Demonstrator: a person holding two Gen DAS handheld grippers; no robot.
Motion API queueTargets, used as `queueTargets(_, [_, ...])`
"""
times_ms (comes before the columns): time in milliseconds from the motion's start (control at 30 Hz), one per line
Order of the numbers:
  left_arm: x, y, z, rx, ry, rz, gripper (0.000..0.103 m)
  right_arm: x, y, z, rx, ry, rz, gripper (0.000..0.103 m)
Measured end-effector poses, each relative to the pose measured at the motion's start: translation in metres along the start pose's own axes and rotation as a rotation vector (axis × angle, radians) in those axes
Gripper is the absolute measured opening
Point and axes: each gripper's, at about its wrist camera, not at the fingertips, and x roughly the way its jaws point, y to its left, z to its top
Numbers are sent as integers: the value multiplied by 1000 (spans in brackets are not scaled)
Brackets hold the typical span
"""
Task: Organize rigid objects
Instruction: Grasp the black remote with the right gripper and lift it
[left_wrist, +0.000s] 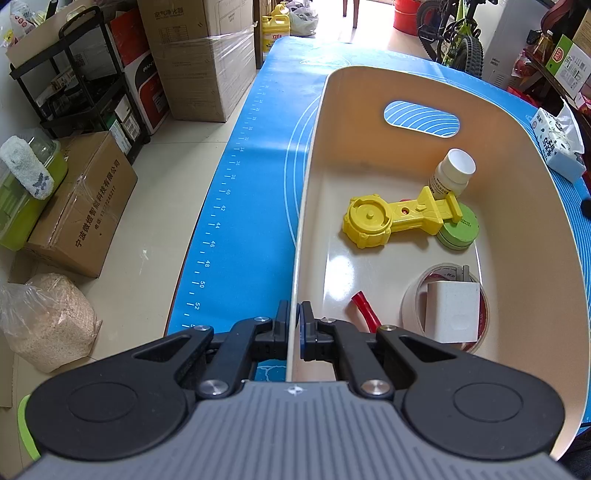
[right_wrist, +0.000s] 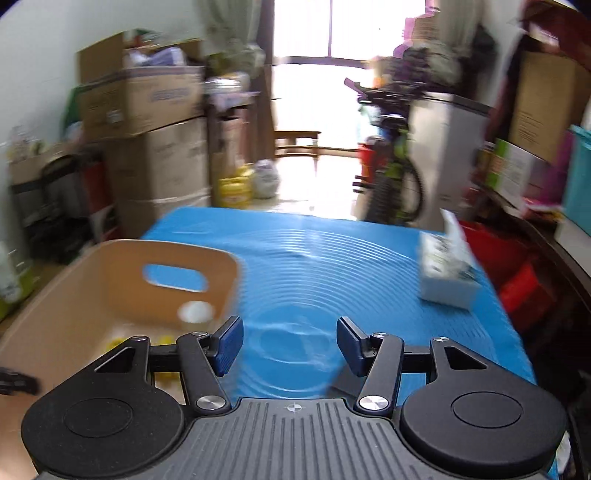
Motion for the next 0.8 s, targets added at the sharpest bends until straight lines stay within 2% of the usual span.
queueTargets(67, [0, 0, 0, 1, 0, 1, 6, 12, -7, -14, 6, 19, -51, 64])
queueTargets(267, [0, 1, 0, -1, 0, -1, 6, 48, -26, -48, 160, 128, -86, 64])
queueTargets(433, [0, 2, 1, 2, 0, 1, 6, 64, -25, -58, 221, 134, -100, 64])
queueTargets(700, [0, 1, 1, 2, 0, 0, 6, 87, -17, -69, 257, 193, -153, 64])
queueTargets(800, [0, 1, 1, 2, 1, 1, 6, 88, -7, -72, 212, 180, -177, 65])
